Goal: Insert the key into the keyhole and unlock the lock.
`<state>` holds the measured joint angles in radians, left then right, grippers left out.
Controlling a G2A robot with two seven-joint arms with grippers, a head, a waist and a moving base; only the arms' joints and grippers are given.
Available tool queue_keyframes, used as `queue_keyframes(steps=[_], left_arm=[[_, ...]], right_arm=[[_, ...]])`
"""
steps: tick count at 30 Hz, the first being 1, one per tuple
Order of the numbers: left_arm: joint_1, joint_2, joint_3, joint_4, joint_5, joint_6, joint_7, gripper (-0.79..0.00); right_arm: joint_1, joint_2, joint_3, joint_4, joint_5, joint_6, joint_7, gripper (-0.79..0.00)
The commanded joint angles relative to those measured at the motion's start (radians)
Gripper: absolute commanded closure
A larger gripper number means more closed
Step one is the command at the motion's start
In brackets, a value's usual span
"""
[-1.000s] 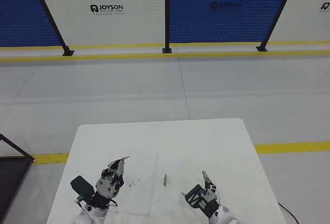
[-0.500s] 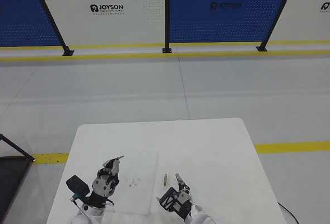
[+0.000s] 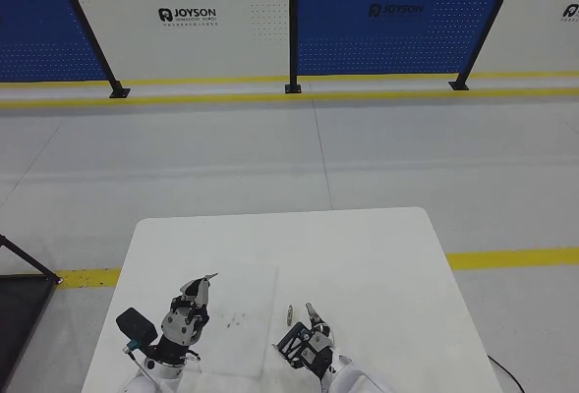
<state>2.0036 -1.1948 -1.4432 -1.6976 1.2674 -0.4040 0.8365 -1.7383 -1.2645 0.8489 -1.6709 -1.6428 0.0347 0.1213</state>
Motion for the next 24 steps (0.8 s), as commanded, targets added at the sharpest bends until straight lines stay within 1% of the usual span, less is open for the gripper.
queue_keyframes(steps=[1, 6, 9, 10, 11, 13, 14, 15, 19, 24], left_arm=[[0.000, 0.000, 0.000, 0.000, 0.000, 0.000, 0.000, 0.000], [0.000, 0.000, 0.000, 0.000, 0.000, 0.000, 0.000, 0.000], [0.000, 0.000, 0.000, 0.000, 0.000, 0.000, 0.000, 0.000], [0.000, 0.000, 0.000, 0.000, 0.000, 0.000, 0.000, 0.000], [0.000, 0.000, 0.000, 0.000, 0.000, 0.000, 0.000, 0.000], [0.000, 0.000, 0.000, 0.000, 0.000, 0.000, 0.000, 0.000], [0.000, 0.000, 0.000, 0.000, 0.000, 0.000, 0.000, 0.000], [0.000, 0.000, 0.000, 0.000, 0.000, 0.000, 0.000, 0.000], [0.000, 0.000, 0.000, 0.000, 0.000, 0.000, 0.000, 0.000], [0.000, 0.000, 0.000, 0.000, 0.000, 0.000, 0.000, 0.000]], right_arm=[[0.029, -0.016, -0.022, 0.024, 0.062, 0.061, 0.039, -0.785], [0.100, -0.059, -0.079, 0.077, 0.171, 0.187, 0.147, -0.785], [0.125, -0.075, -0.105, 0.104, 0.184, 0.246, 0.186, -0.785], [0.135, -0.081, -0.113, 0.112, 0.191, 0.251, 0.200, -0.723], [0.144, -0.085, -0.117, 0.121, 0.193, 0.267, 0.212, -0.616], [0.156, -0.094, -0.128, 0.136, 0.195, 0.297, 0.224, -0.566], [0.160, -0.098, -0.134, 0.141, 0.199, 0.303, 0.226, -0.456], [0.164, -0.101, -0.137, 0.146, 0.204, 0.308, 0.230, -0.391], [0.170, -0.110, -0.146, 0.163, 0.206, 0.325, 0.234, -0.342], [0.183, -0.119, -0.150, 0.179, 0.212, 0.336, 0.251, -0.305]])
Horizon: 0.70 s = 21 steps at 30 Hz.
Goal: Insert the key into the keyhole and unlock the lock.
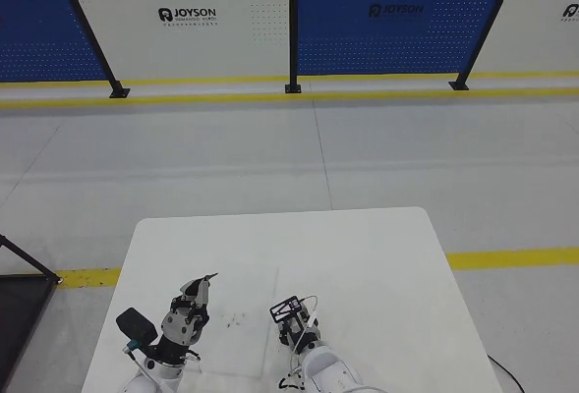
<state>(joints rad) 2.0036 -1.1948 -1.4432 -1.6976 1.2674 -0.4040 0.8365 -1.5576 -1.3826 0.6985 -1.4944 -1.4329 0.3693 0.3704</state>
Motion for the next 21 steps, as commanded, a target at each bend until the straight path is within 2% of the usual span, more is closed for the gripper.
queue_keyframes(steps=[1, 3, 8, 13, 18, 21], left_arm=[[0.000, 0.000, 0.000, 0.000, 0.000, 0.000, 0.000, 0.000], [0.000, 0.000, 0.000, 0.000, 0.000, 0.000, 0.000, 0.000], [0.000, 0.000, 0.000, 0.000, 0.000, 0.000, 0.000, 0.000], [0.000, 0.000, 0.000, 0.000, 0.000, 0.000, 0.000, 0.000], [0.000, 0.000, 0.000, 0.000, 0.000, 0.000, 0.000, 0.000], [-0.008, -0.002, 0.007, -0.008, -0.023, 0.000, -0.026, 0.000]], right_arm=[[0.006, -0.003, 0.001, 0.007, 0.005, 0.002, 0.003, -0.305], [0.012, -0.007, 0.002, 0.016, 0.014, 0.002, 0.006, -0.296], [0.024, -0.015, 0.003, 0.036, 0.024, 0.009, 0.013, -0.215], [0.025, -0.020, 0.007, 0.040, 0.025, 0.010, 0.005, 0.000], [-0.001, -0.013, 0.036, 0.007, 0.033, -0.007, -0.047, 0.000], [-0.037, 0.000, 0.079, -0.039, 0.063, -0.062, -0.117, 0.000]])
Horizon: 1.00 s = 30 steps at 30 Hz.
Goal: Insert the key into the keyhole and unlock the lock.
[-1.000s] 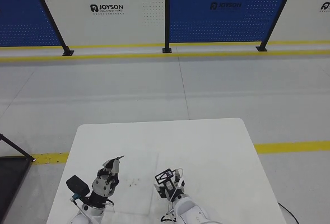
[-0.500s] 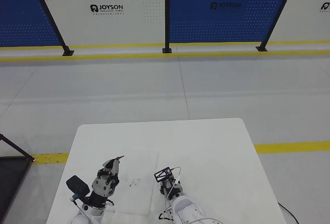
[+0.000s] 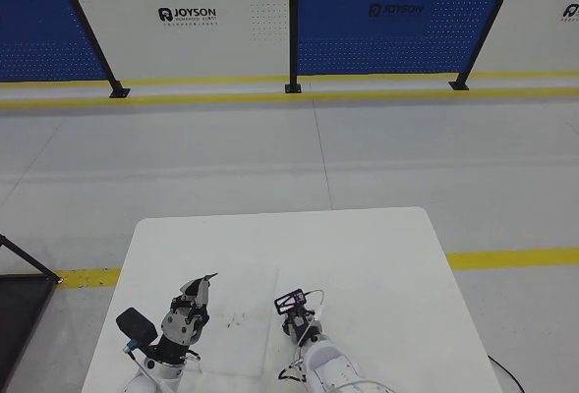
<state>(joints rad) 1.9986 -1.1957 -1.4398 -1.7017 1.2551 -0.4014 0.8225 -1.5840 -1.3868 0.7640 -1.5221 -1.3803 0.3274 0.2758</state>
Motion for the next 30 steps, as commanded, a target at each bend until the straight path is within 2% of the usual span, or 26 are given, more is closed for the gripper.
queue_keyframes(steps=[1, 5, 6, 10, 17, 25, 30], left_arm=[[-0.005, -0.001, 0.007, -0.009, -0.025, -0.012, -0.019, 0.000], [-0.020, -0.001, 0.022, -0.007, -0.101, -0.109, -0.048, 0.000], [-0.029, -0.001, 0.023, -0.009, -0.098, -0.108, -0.045, 0.000], [-0.053, -0.006, 0.069, 0.016, -0.128, -0.175, -0.018, 0.000], [-0.147, -0.020, 0.162, 0.117, -0.270, -0.308, -0.041, 0.000], [-0.236, -0.043, 0.271, 0.215, -0.373, -0.390, -0.059, 0.000], [-0.250, -0.046, 0.279, 0.229, -0.358, -0.361, -0.085, 0.000]], right_arm=[[-0.025, 0.010, 0.032, -0.032, 0.030, -0.061, -0.060, 0.000], [-0.088, 0.042, 0.139, -0.066, 0.153, -0.314, -0.276, 0.000], [-0.096, 0.050, 0.156, -0.063, 0.184, -0.424, -0.338, 0.000], [-0.096, 0.076, 0.229, 0.011, 0.261, -0.754, -0.537, 0.000], [-0.042, 0.082, 0.230, 0.131, 0.294, -1.110, -0.855, 0.000], [0.029, 0.068, 0.177, 0.230, 0.249, -1.315, -1.095, 0.000], [0.031, 0.068, 0.175, 0.235, 0.246, -1.321, -1.101, 0.000]])
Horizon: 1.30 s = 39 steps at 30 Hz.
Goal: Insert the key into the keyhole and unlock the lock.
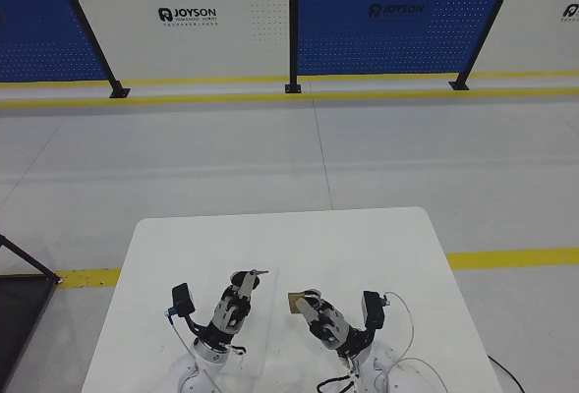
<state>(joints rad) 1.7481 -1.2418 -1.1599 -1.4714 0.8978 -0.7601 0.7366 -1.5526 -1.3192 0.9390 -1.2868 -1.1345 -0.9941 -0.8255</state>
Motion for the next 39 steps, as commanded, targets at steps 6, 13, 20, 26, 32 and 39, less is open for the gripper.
queue_keyframes(steps=[6, 13, 20, 26, 32, 39], left_arm=[[0.001, 0.000, -0.001, -0.001, -0.001, -0.002, 0.001, 0.000], [-0.005, -0.003, 0.010, -0.003, -0.052, 0.010, -0.036, 0.000], [-0.013, -0.017, 0.049, 0.030, -0.110, -0.167, 0.088, 0.000], [-0.020, -0.031, 0.079, 0.067, -0.148, -0.252, 0.071, 0.000], [-0.038, -0.046, 0.101, 0.091, -0.120, -0.246, 0.078, 0.000], [-0.055, -0.061, 0.120, 0.107, -0.093, -0.237, 0.086, 0.000]], right_arm=[[0.000, 0.000, 0.000, 0.000, 0.000, 0.000, 0.001, 0.000], [0.004, -0.011, -0.021, -0.001, 0.123, 0.026, 0.047, 0.000], [0.034, -0.043, -0.071, 0.027, 0.289, 0.037, 0.001, 0.000], [0.073, -0.068, -0.097, 0.071, 0.347, 0.004, -0.005, 0.000], [0.080, -0.074, -0.100, 0.086, 0.343, -0.003, 0.002, 0.000], [0.080, -0.074, -0.100, 0.086, 0.343, -0.003, 0.002, 0.000]])
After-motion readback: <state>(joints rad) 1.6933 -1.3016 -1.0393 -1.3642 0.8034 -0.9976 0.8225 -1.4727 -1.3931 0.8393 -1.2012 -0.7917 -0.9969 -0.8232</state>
